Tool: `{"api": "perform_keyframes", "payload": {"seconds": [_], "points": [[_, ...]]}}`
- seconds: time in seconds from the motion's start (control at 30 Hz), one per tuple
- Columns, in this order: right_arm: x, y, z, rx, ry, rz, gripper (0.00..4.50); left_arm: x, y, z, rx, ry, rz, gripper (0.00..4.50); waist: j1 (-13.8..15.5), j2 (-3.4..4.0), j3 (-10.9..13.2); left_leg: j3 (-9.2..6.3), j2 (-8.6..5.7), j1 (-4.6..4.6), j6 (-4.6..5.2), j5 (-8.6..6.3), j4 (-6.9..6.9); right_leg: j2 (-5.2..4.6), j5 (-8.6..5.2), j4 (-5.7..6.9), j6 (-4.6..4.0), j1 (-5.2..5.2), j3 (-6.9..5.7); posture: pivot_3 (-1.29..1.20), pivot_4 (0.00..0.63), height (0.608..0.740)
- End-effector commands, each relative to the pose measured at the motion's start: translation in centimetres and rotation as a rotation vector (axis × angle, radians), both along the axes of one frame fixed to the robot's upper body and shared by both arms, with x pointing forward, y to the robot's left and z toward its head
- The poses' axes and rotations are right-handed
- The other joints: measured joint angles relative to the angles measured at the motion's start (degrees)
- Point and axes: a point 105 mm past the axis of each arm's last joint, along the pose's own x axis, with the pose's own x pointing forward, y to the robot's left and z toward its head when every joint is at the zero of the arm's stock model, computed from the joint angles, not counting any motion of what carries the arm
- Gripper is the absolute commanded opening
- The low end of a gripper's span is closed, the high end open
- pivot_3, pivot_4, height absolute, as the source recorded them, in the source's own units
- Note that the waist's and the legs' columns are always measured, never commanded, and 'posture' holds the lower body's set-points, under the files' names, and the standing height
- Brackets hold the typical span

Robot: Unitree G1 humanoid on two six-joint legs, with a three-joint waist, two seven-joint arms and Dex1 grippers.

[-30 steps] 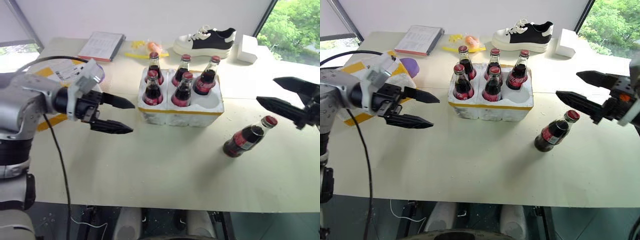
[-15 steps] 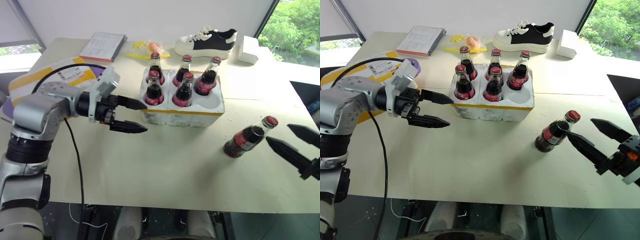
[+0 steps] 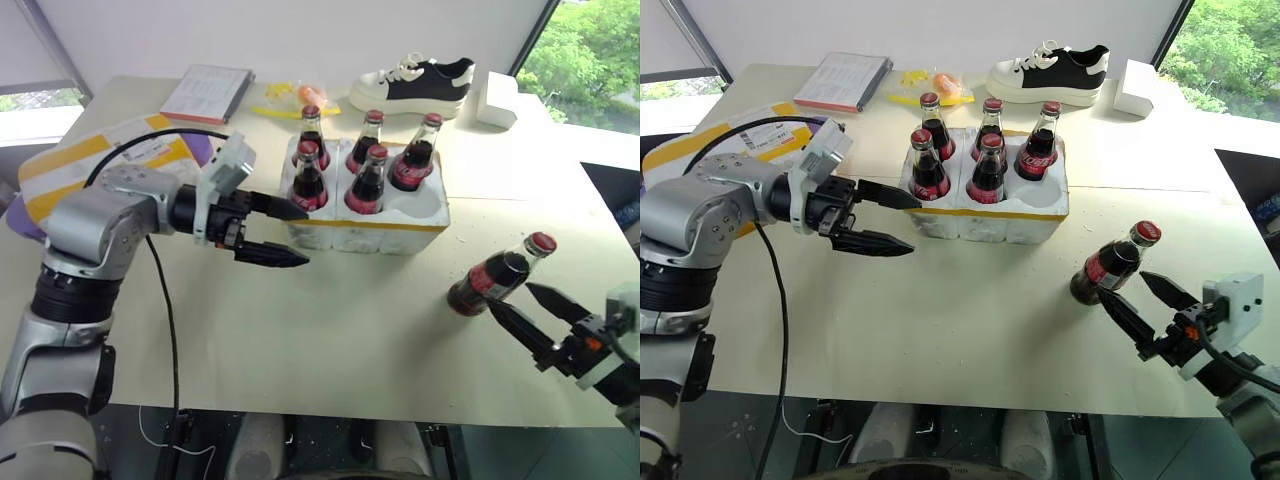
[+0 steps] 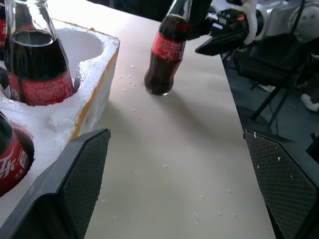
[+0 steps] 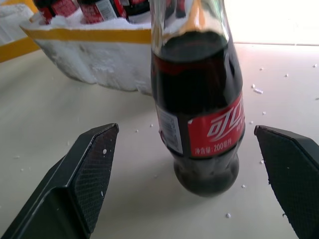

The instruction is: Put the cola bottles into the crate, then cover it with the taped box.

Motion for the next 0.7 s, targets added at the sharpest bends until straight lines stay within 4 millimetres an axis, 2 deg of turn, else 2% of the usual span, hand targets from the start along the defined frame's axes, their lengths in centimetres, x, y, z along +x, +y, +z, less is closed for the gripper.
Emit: {"api": "perform_keyframes", "payload": {"seconds": [0.03, 0.23, 0.43, 0.7], "points": [[0.4, -0.2, -0.3, 0.001, -0.027, -0.004, 4.50, -0.1, -0.5, 0.8, -0.003, -0.037, -0.015, 4.47, -0.06, 0.00, -0.01, 0.00, 0.00, 0.00, 0.00, 0.00, 0.00, 0.00, 0.00, 0.00, 0.00, 0.00, 0.00, 0.00, 0.150, 0.740], [1.9, -0.2, -1.0, 0.045, -0.036, 0.008, 4.50, -0.4, -0.8, 0.9, -0.001, -0.045, -0.026, 4.47, -0.13, 0.06, -0.04, 0.01, 0.01, 0.03, -0.03, 0.01, 0.00, 0.02, 0.00, 0.01, 0.00, 0.00, 0.01, 0.00, 0.150, 0.740], [3.5, -0.5, -0.6, 0.093, -0.064, 0.009, 4.50, 0.1, -0.7, 1.2, 0.005, -0.066, -0.010, 4.47, -0.04, 0.08, -0.04, 0.01, 0.01, 0.03, -0.03, 0.02, 0.00, 0.02, 0.00, 0.01, 0.00, 0.01, 0.01, 0.00, 0.150, 0.740], [5.3, 0.6, -1.3, 0.127, -0.060, 0.057, 4.50, 0.0, -0.4, 1.1, 0.004, -0.068, -0.002, 4.47, -0.15, 0.10, -0.05, 0.04, 0.00, 0.04, -0.23, 0.13, -0.01, 0.02, 0.00, 0.02, 0.00, 0.01, 0.01, 0.00, 0.150, 0.740]]}}
